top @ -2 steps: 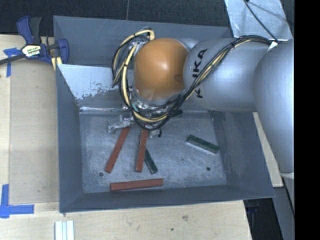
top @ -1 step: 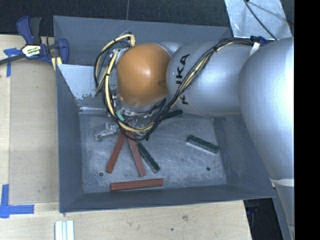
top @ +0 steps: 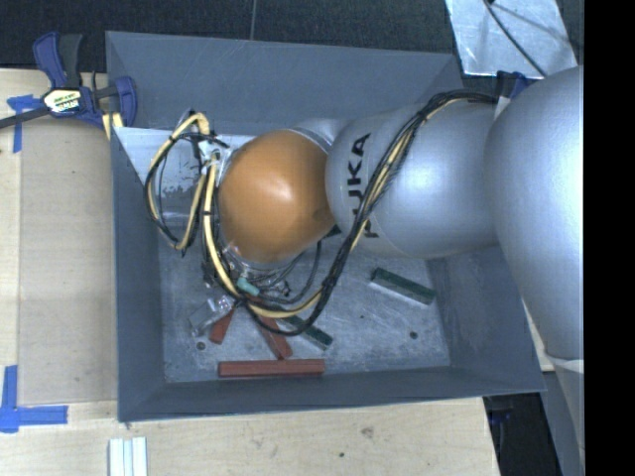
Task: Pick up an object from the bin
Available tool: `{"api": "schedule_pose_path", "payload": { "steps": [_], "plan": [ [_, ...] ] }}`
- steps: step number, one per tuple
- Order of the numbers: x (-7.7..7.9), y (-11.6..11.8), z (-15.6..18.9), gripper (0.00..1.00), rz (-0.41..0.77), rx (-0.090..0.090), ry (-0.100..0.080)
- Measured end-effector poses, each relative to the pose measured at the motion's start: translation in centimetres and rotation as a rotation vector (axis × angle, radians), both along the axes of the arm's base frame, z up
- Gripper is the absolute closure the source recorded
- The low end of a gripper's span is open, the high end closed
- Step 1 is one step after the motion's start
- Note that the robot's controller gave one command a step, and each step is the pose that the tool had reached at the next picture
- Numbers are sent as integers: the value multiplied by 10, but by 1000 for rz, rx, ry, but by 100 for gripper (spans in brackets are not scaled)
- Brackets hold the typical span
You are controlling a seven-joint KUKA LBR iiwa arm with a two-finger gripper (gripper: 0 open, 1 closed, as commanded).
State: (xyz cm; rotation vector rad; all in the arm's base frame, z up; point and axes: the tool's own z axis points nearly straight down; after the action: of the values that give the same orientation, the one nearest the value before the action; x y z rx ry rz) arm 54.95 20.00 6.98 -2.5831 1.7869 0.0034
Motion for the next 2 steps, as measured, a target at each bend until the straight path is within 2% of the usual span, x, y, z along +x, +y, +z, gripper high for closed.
{"api": "schedule_pose_path", "payload": {
  "steps": [1,2],
  "plan": [
    [1,0,1,100,-4,0,0],
    [-12,-52,1,100,32,1,-3]
  ]
}}
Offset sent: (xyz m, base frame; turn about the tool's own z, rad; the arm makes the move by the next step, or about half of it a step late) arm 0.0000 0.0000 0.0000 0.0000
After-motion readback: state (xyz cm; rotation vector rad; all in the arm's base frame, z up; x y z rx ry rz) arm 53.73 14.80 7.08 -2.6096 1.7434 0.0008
